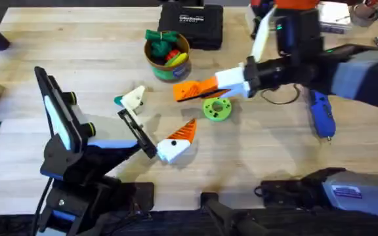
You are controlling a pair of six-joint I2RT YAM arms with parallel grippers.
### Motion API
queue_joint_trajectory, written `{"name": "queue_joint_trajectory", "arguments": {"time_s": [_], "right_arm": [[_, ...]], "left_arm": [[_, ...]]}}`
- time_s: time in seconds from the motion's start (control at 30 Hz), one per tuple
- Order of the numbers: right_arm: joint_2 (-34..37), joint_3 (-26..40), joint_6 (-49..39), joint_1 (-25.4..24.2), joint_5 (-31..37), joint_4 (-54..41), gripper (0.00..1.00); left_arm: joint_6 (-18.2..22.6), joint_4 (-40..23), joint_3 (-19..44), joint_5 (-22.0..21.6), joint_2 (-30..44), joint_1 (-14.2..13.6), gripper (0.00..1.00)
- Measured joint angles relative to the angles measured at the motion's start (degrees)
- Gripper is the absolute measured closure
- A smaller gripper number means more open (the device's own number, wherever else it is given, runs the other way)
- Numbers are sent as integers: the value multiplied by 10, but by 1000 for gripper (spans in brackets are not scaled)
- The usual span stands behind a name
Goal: Pick up the gripper from the table and insert it into the empty holder that is missing its gripper. Then pick up a screw, insert it into the mounting hole, and use the screwdriver to tighten it. Finally, clean up the table by picking up the vegetable and placing it into the bucket.
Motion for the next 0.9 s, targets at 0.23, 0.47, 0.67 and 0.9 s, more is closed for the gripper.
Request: {"name": "queue_joint_trajectory", "arguments": {"time_s": [0.23,0.47,0.67,0.9], "right_arm": [[82,0,178,59,-43,192,988],[95,0,253,75,-55,238,988],[98,8,284,77,-61,239,988],[153,77,297,90,-104,241,988]], "left_arm": [[0,0,0,0,0,0,15],[0,0,0,0,0,0,15],[0,0,0,0,0,0,15],[0,0,0,-6,0,1,15]]}}
